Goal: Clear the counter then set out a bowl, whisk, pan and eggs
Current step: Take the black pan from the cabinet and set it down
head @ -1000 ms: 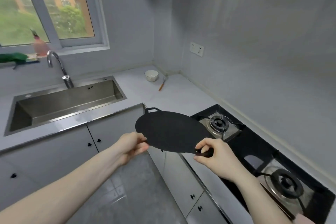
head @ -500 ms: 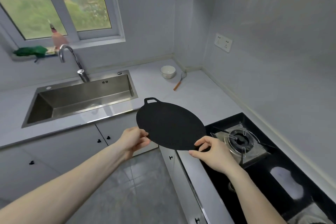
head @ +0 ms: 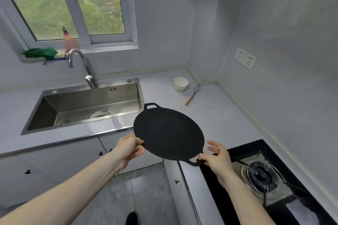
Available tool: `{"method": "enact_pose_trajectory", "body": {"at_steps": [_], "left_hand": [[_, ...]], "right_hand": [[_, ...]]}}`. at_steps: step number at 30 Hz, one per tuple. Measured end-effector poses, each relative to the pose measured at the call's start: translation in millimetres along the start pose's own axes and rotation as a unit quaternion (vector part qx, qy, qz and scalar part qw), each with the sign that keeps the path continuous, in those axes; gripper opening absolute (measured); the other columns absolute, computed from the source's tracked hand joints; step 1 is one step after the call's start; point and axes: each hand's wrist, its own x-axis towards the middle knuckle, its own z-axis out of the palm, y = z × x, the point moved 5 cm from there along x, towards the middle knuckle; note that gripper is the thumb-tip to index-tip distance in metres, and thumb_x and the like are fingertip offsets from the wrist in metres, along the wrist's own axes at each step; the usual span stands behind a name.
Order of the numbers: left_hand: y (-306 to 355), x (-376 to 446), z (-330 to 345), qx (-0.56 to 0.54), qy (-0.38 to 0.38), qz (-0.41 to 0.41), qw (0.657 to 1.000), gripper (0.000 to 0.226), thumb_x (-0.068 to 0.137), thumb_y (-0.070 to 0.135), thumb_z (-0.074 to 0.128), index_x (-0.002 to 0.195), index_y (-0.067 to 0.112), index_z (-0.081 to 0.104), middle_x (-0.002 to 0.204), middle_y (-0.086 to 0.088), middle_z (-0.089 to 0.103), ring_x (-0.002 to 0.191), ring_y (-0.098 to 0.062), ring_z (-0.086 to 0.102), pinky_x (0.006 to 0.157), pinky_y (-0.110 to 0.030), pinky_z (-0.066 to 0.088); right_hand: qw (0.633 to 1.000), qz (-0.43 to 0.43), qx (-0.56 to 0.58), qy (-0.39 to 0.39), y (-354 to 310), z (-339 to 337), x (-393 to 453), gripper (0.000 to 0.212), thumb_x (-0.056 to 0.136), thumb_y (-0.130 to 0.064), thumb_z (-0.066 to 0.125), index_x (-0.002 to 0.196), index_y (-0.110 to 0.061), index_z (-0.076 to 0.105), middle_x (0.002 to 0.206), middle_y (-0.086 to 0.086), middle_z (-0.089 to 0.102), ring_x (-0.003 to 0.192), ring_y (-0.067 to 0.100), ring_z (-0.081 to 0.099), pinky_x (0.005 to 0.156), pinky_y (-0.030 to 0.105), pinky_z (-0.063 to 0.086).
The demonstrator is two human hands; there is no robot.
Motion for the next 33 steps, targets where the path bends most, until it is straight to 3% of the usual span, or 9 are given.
{"method": "enact_pose_trajectory", "body": {"at_steps": [3, 6, 9, 12, 14, 19, 25, 30, 33], "left_hand": [[19.0, 33.8, -7.4, 0.013, -0.019, 0.005, 1.0, 0.016, 0.097, -0.001, 0.048, 0.101, 0.013, 0.054, 0.072, -0.004, 0.055, 0.052, -0.012, 0.046, 0.061, -0.023, 0.059], [35.1, 64.2, -16.1, 0.049, -0.037, 0.006, 0.998, 0.016, 0.099, 0.001, 0.047, 0.1, 0.01, 0.06, 0.066, -0.003, 0.058, 0.055, -0.012, 0.053, 0.064, -0.027, 0.06], [47.7, 98.8, -27.6, 0.071, -0.059, -0.002, 0.996, 0.017, 0.1, 0.0, 0.046, 0.101, 0.009, 0.061, 0.068, -0.007, 0.055, 0.058, -0.014, 0.052, 0.064, -0.029, 0.061], [54.9, 131.1, -39.6, 0.092, -0.081, -0.02, 0.992, 0.017, 0.101, -0.001, 0.046, 0.103, 0.006, 0.06, 0.067, -0.008, 0.051, 0.06, -0.016, 0.048, 0.067, -0.03, 0.064], [59.4, 149.0, -45.4, 0.126, -0.099, -0.022, 0.987, 0.016, 0.102, 0.003, 0.049, 0.111, 0.004, 0.062, 0.072, -0.01, 0.06, 0.065, -0.018, 0.063, 0.068, -0.031, 0.063], [72.9, 186.2, -27.1, 0.233, -0.15, -0.014, 0.961, 0.019, 0.103, 0.013, 0.054, 0.119, 0.01, 0.063, 0.103, -0.014, 0.078, 0.091, -0.017, 0.077, 0.071, -0.028, 0.06], [86.3, 225.5, 46.6, 0.259, -0.231, 0.004, 0.938, 0.029, 0.102, 0.019, 0.06, 0.131, 0.018, 0.061, 0.11, -0.008, 0.076, 0.09, -0.017, 0.076, 0.071, -0.029, 0.06], [102.0, 253.3, 100.4, 0.324, -0.301, 0.008, 0.897, 0.035, 0.098, 0.027, 0.065, 0.131, 0.018, 0.06, 0.112, -0.002, 0.075, 0.093, -0.019, 0.075, 0.069, -0.027, 0.059], [112.8, 278.7, 109.5, 0.367, -0.286, 0.022, 0.885, 0.034, 0.096, 0.027, 0.065, 0.128, 0.018, 0.061, 0.113, -0.002, 0.072, 0.091, -0.018, 0.073, 0.068, -0.028, 0.058]], "right_hand": [[0.991, 0.081, 0.101, -0.043, -5.4, 25.0, 24.3, 0.049, 0.087, 0.01, 0.068, 0.131, -0.008, 0.058, 0.112, 0.008, 0.068, 0.098, 0.02, 0.069, 0.071, 0.027, 0.061], [0.985, 0.1, 0.087, -0.108, -12.3, 46.7, 40.0, 0.03, 0.097, 0.007, 0.055, 0.123, 0.003, 0.068, 0.077, 0.009, 0.064, 0.072, 0.015, 0.062, 0.069, 0.025, 0.059], [0.984, 0.113, 0.09, -0.106, -16.6, 68.2, 60.5, 0.029, 0.1, 0.007, 0.051, 0.12, -0.001, 0.07, 0.071, 0.008, 0.062, 0.067, 0.015, 0.06, 0.069, 0.027, 0.06], [0.982, 0.131, 0.102, -0.093, -14.5, 89.9, 82.1, 0.03, 0.1, 0.008, 0.05, 0.124, -0.002, 0.066, 0.071, 0.007, 0.062, 0.065, 0.014, 0.059, 0.071, 0.029, 0.061], [0.98, 0.145, 0.116, -0.075, -10.8, 101.8, 93.8, 0.03, 0.1, 0.009, 0.051, 0.126, -0.001, 0.063, 0.073, 0.008, 0.063, 0.064, 0.014, 0.061, 0.069, 0.03, 0.062], [0.967, 0.191, 0.166, -0.004, 5.8, 105.6, 109.4, 0.03, 0.101, 0.008, 0.051, 0.12, -0.01, 0.064, 0.108, 0.013, 0.074, 0.071, 0.013, 0.074, 0.061, 0.027, 0.061], [0.936, 0.215, 0.268, 0.077, 14.6, 69.9, 134.8, 0.031, 0.101, 0.011, 0.047, 0.115, -0.011, 0.064, 0.106, 0.01, 0.071, 0.062, 0.009, 0.073, 0.051, 0.023, 0.058], [0.905, 0.213, 0.345, 0.127, 22.9, 47.0, 163.1, 0.03, 0.102, 0.01, 0.046, 0.123, -0.005, 0.062, 0.105, 0.011, 0.068, 0.079, 0.016, 0.064, 0.049, 0.021, 0.057], [0.887, 0.212, 0.38, 0.153, 26.5, 40.2, 179.3, 0.025, 0.103, 0.011, 0.044, 0.114, -0.002, 0.063, 0.098, 0.013, 0.066, 0.08, 0.019, 0.061, 0.048, 0.022, 0.058]]}}
